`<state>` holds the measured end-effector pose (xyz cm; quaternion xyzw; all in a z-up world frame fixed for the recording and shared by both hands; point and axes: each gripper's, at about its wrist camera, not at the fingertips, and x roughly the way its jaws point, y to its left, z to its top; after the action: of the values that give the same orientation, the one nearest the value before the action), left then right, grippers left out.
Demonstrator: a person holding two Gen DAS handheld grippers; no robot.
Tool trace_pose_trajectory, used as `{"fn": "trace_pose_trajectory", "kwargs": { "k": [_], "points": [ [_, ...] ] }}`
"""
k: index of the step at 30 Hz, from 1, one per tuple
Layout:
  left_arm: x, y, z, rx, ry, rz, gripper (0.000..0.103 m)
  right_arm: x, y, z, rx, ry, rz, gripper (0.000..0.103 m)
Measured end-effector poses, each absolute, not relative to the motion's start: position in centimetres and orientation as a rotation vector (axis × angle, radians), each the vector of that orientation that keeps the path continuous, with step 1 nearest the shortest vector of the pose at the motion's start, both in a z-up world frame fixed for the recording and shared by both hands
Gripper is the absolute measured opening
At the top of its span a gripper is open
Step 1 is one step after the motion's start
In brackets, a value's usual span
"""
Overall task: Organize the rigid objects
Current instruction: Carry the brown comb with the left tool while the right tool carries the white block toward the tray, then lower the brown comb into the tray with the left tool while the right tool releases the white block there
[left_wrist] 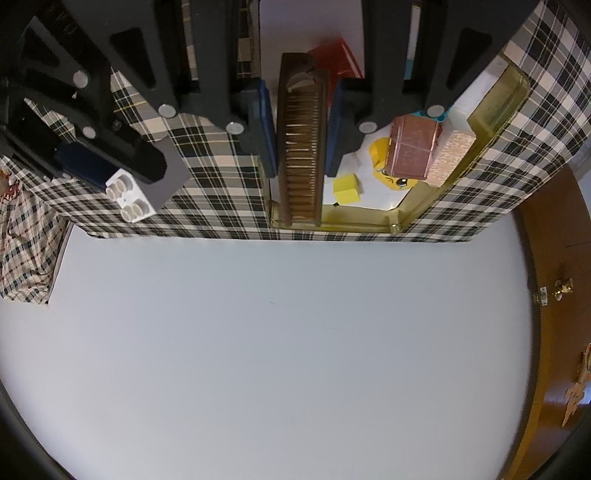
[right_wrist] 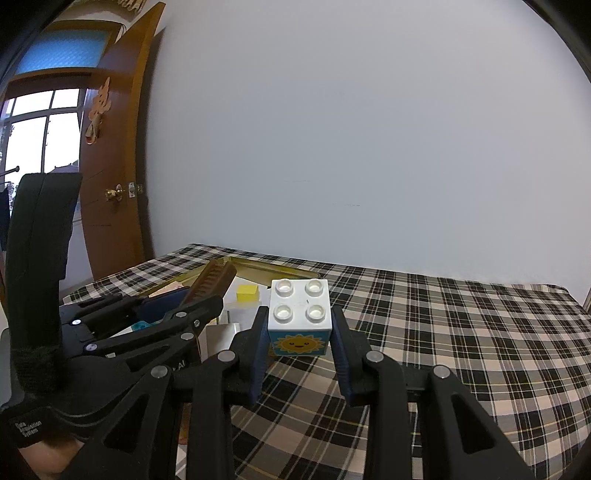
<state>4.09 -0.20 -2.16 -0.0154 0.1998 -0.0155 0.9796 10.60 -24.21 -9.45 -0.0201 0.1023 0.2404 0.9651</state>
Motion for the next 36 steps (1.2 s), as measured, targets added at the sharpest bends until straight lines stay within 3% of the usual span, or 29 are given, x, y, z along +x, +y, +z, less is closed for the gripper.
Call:
{"fn": "trace_pose_trajectory", "kwargs": {
  "k": [36],
  "points": [
    [3.9, 3.6, -2.0, -0.065, 0.414, 0.029, 0.024, 12.0, -21.5, -9.5, -0.061, 0.236, 0.573, 0.034]
  ]
}}
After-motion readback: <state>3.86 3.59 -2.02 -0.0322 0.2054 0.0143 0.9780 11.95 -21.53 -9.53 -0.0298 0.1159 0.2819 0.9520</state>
